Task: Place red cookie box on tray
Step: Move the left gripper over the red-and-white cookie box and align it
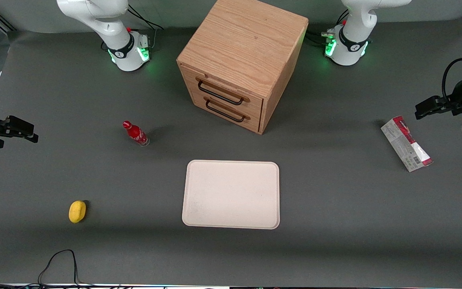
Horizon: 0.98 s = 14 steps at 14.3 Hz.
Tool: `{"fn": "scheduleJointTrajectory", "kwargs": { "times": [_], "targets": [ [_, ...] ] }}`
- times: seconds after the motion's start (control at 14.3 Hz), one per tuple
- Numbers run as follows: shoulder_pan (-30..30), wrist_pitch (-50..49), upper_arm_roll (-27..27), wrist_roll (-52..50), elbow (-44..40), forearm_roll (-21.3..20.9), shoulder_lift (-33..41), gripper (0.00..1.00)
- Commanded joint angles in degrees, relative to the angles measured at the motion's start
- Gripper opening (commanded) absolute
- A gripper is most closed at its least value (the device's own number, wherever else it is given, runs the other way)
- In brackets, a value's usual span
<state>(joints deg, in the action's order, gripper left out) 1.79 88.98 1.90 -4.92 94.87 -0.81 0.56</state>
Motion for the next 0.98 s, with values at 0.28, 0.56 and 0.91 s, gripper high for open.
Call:
{"fn": "scheduleJointTrajectory", "kwargs": {
  "times": [0.28, 0.56, 0.91],
  "targets": [
    [-0.73, -3.11, -0.32, -0.70, -2.05, 1.16, -1.35, 1.00],
    [-2.31, -5.40, 0.21, -0.70, -1.96, 0.63, -1.79, 1.00],
    [-3.73, -7.33, 0.20, -0.35, -3.28, 0.28, -1.70, 1.00]
  ]
}}
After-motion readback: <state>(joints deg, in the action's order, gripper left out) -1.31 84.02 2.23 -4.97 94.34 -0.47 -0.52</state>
